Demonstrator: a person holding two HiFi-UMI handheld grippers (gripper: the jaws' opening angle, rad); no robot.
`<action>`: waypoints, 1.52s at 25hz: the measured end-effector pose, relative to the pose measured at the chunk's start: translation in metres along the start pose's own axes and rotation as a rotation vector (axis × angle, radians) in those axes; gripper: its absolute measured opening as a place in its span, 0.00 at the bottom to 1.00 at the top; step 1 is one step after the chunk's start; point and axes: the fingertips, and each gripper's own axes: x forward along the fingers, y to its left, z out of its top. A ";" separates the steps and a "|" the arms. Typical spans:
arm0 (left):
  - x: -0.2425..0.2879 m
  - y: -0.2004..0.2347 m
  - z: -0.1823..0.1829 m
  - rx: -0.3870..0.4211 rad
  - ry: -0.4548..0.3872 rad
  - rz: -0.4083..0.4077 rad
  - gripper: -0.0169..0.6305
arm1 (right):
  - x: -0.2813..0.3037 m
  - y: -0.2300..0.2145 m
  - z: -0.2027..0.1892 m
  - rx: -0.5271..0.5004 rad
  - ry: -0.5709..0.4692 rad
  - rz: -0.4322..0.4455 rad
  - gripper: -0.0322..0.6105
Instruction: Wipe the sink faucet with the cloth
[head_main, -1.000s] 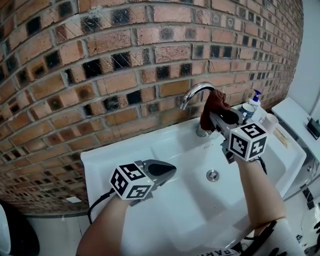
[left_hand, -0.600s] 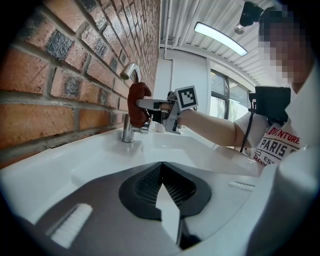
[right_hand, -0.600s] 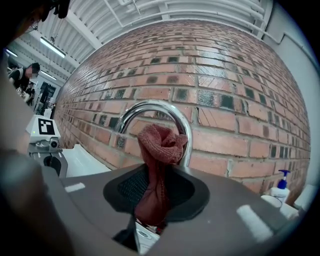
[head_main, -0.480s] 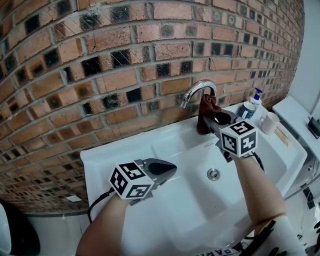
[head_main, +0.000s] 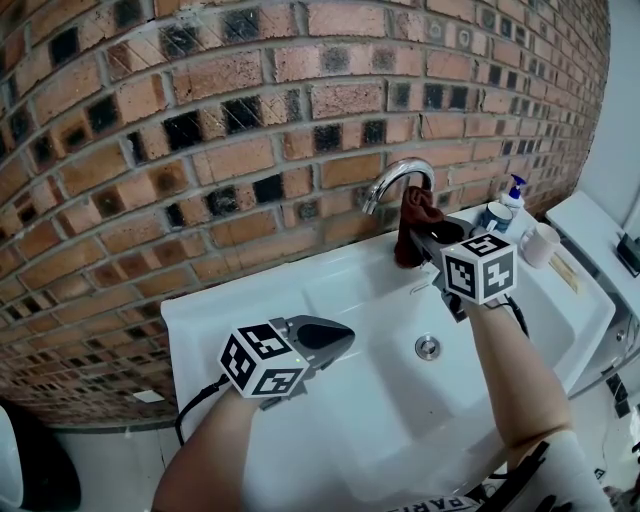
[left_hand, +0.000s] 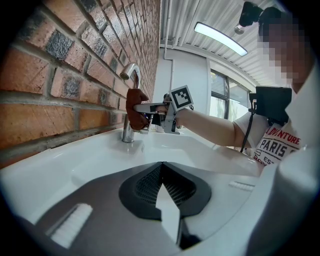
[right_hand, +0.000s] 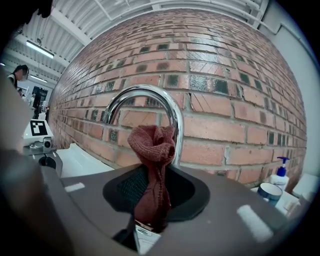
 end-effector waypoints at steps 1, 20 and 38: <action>0.000 0.000 0.000 0.000 0.000 0.000 0.04 | 0.000 0.000 0.000 0.000 0.000 -0.004 0.20; 0.000 0.000 0.000 -0.001 0.001 -0.001 0.04 | -0.012 0.016 0.058 0.031 -0.133 0.011 0.20; 0.000 0.000 -0.001 0.001 0.002 0.002 0.04 | -0.012 0.076 0.061 -0.044 -0.161 0.119 0.20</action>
